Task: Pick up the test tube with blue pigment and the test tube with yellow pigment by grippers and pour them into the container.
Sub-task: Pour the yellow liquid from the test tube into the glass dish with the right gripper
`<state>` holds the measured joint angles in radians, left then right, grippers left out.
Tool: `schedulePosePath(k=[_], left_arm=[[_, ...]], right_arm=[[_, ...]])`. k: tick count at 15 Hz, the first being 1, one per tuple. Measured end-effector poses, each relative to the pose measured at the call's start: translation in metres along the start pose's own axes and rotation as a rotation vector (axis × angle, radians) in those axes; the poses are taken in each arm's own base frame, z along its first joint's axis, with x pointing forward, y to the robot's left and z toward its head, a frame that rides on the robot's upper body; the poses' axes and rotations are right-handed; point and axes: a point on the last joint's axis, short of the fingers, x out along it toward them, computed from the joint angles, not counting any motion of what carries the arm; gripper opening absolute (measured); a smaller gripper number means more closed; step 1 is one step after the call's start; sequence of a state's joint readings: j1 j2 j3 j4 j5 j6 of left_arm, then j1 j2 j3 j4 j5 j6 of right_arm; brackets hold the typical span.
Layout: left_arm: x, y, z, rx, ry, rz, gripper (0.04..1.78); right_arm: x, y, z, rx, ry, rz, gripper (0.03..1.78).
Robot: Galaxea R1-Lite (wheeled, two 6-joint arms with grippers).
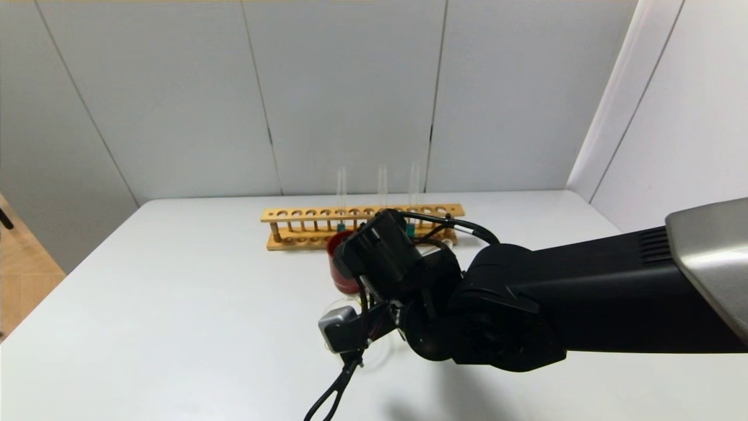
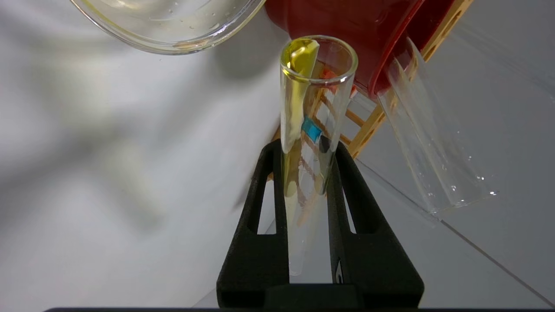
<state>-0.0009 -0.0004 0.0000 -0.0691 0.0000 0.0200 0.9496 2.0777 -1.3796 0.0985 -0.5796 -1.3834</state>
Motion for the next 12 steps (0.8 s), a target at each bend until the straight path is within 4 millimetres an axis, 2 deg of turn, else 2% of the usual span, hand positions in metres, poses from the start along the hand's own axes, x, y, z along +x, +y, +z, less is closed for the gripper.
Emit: schedulePosePath(k=[12], left_arm=[[0.0000,0.0000,0.0000,0.000,0.000,0.000,1.71]], right_arm=[[0.0022,-0.0018,0.0044,-0.047,0.019,0.002,0.28]])
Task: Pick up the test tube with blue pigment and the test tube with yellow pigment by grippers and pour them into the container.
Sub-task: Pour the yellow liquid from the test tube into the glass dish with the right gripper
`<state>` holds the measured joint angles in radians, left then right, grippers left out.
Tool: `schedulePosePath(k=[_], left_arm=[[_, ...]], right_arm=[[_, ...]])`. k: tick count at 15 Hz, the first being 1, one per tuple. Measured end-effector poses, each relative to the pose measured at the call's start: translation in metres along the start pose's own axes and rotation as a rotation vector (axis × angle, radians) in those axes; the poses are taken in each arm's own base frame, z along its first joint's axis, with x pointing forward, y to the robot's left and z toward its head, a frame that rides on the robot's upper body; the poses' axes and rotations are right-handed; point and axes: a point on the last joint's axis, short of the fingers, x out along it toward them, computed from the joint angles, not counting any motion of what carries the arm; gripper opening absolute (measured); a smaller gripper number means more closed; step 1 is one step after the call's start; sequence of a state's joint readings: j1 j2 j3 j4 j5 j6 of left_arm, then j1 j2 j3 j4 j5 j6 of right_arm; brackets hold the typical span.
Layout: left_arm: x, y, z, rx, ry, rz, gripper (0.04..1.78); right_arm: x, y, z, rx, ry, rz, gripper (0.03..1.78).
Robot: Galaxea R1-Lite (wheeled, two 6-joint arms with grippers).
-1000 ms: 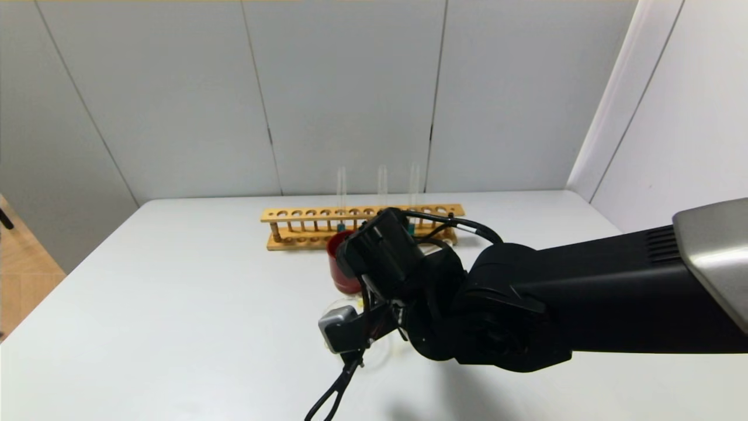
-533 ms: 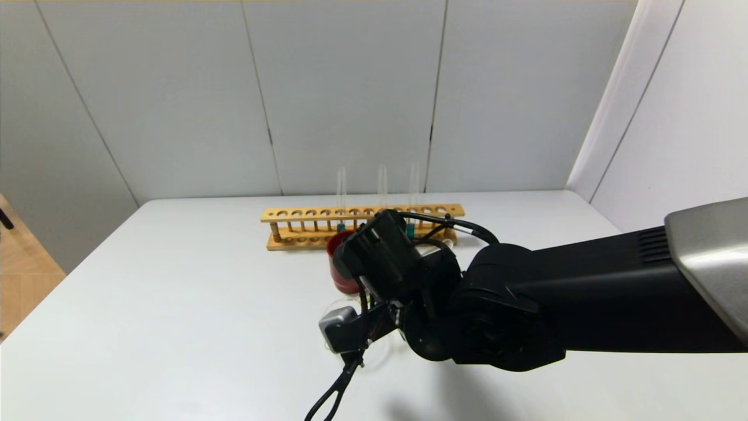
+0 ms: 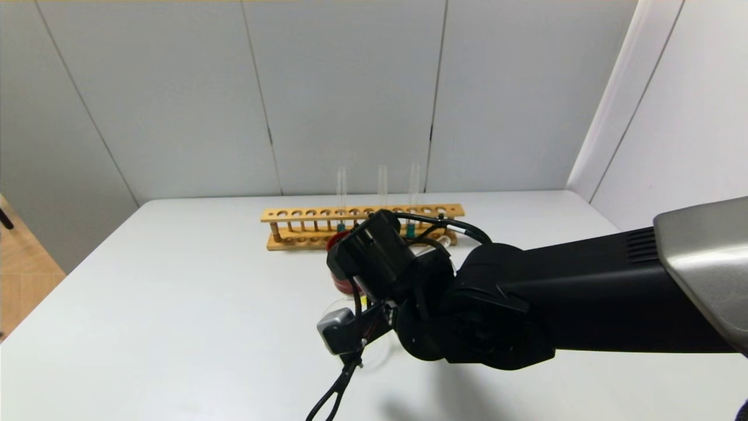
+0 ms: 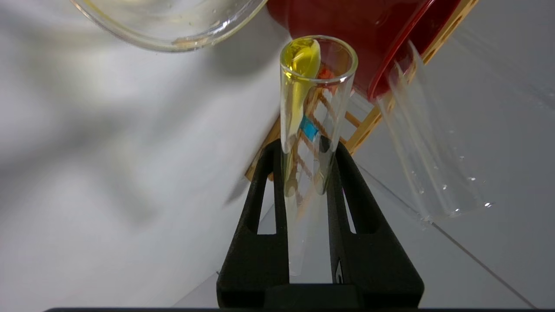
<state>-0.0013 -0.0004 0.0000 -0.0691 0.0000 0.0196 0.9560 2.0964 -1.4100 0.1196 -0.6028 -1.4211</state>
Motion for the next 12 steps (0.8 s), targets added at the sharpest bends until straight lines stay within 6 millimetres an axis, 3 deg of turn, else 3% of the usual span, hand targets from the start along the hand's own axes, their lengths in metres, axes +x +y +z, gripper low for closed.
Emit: schedulePosePath(k=[12], left_arm=[[0.0000,0.0000,0.0000,0.000,0.000,0.000,1.71]], right_arm=[[0.0034,0.0007,0.0032,-0.044,0.039,0.003,0.28]])
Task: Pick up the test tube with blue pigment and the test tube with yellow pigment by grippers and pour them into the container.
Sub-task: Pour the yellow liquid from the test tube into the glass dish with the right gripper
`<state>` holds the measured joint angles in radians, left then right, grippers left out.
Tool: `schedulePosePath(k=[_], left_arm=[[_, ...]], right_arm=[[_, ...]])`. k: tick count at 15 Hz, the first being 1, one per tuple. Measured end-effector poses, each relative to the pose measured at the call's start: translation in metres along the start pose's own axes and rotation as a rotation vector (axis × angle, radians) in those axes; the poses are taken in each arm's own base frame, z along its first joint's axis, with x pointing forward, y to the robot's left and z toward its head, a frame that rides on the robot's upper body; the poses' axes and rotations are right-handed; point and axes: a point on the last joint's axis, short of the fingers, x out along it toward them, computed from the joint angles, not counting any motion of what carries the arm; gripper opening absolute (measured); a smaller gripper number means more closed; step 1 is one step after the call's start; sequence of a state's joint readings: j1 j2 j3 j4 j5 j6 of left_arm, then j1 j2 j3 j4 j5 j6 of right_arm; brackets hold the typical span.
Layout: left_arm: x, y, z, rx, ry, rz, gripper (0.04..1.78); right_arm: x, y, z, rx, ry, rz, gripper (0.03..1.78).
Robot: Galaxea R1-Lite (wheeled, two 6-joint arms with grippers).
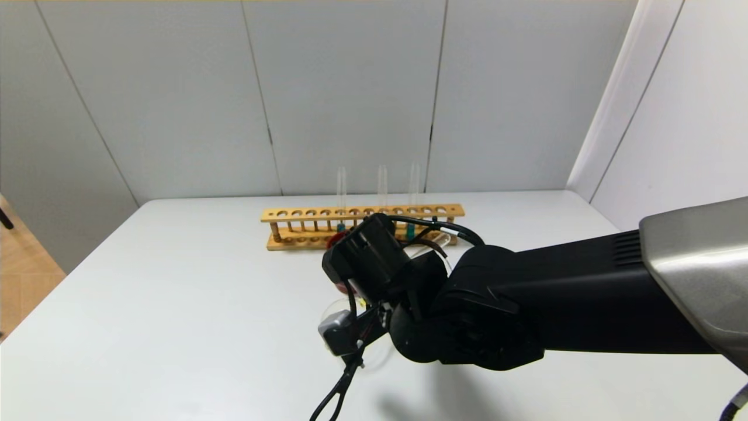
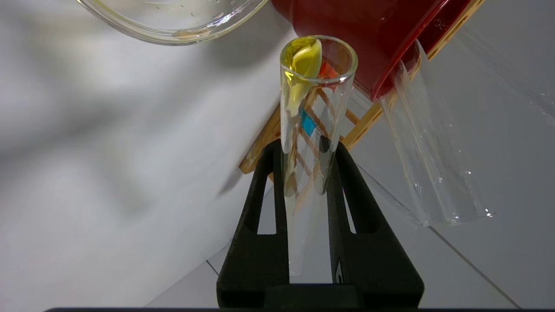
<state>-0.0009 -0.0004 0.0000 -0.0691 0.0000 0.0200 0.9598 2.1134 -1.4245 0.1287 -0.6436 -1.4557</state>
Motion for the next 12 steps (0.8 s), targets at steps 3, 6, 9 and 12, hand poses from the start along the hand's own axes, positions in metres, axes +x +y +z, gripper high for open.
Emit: schedulePosePath(k=[3,6,9,12], left_arm=[[0.0000,0.0000,0.0000,0.000,0.000,0.000,1.71],[0.0000,0.0000,0.0000,0.000,0.000,-0.001,1.71],[0.0000,0.0000,0.0000,0.000,0.000,0.000,1.71],[0.0000,0.0000,0.0000,0.000,0.000,-0.001,1.71]], right_arm=[[0.0008,0.0002,0.0010,-0.011,0.016,-0.002,0.28],[-0.0003,0.0001,0.0039,-0.023,0.012,-0.005,0.28],[-0.0003,0.0006,0.0048,-0.033,0.011,-0.003,0.28],[0.0003,0.0011,0.0060,-0.046,0.011,-0.003,0.28]])
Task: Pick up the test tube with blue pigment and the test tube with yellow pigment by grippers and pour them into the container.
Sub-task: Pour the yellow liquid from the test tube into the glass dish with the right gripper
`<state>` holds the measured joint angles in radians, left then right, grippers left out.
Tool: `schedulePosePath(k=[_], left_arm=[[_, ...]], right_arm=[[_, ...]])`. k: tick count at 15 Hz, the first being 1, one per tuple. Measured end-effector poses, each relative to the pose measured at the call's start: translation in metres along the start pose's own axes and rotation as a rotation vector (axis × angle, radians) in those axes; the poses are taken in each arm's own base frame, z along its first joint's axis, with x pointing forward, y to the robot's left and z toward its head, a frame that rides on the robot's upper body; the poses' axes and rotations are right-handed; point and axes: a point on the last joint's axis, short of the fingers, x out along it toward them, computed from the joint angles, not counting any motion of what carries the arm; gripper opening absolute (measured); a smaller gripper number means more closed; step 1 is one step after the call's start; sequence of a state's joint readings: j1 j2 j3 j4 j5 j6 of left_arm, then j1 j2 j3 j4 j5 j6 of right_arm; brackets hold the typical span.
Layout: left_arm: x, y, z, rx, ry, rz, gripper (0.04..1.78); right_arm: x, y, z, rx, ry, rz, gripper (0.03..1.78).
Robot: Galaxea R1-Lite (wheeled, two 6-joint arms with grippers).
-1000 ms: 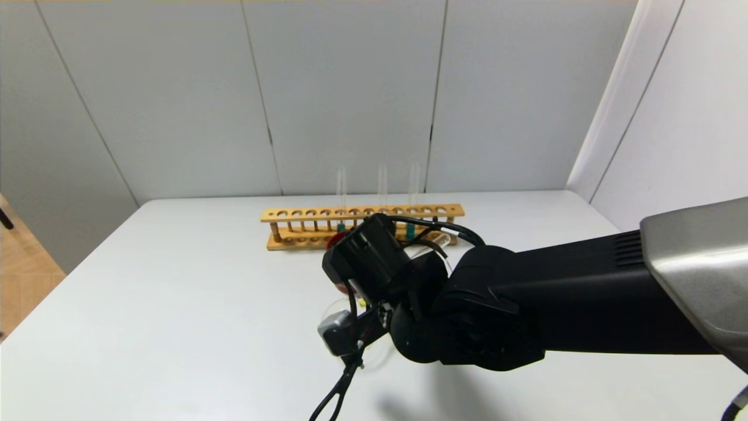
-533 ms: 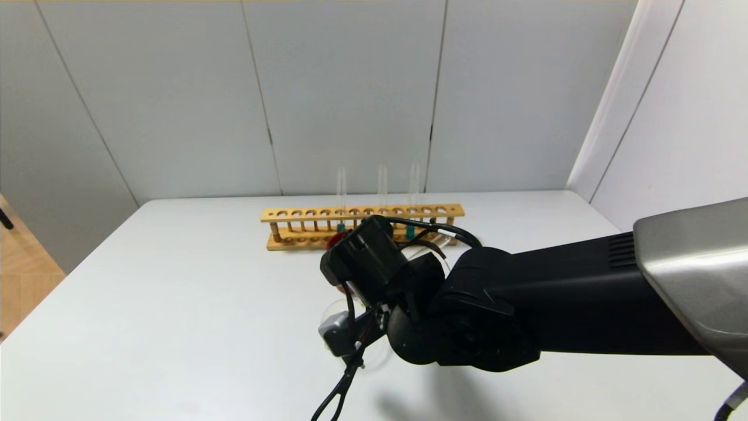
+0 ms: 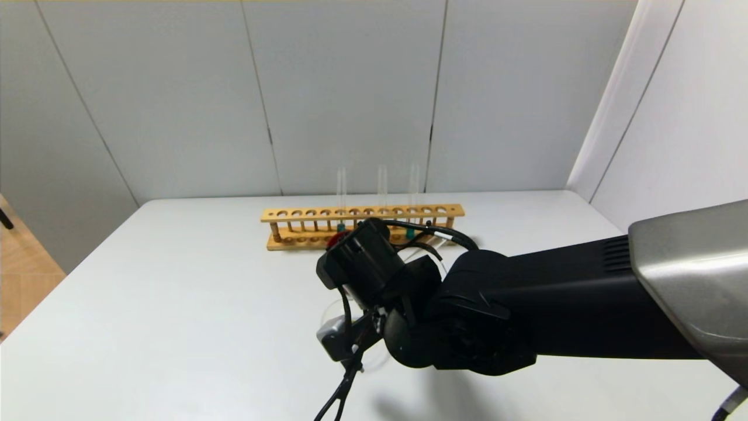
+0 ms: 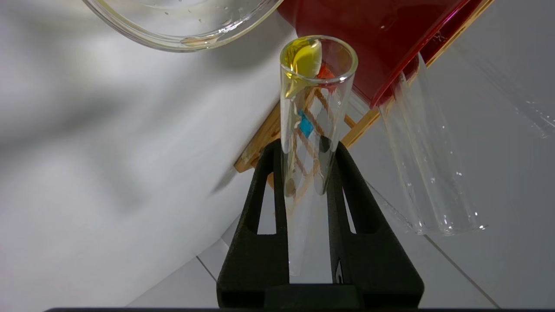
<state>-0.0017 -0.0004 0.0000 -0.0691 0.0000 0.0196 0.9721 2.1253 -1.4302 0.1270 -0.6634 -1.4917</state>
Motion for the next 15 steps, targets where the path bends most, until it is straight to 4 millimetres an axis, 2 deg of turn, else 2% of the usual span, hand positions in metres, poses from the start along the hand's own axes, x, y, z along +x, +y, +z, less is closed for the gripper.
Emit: schedulePosePath(k=[5,15], left_arm=[[0.0000,0.0000,0.0000,0.000,0.000,0.000,1.71],[0.0000,0.0000,0.0000,0.000,0.000,0.000,1.71]], right_arm=[[-0.0008,0.0018,0.0068,-0.019,-0.008,0.000,0.28],[-0.0006,0.0023,0.0069,-0.047,0.032,-0.001,0.28]])
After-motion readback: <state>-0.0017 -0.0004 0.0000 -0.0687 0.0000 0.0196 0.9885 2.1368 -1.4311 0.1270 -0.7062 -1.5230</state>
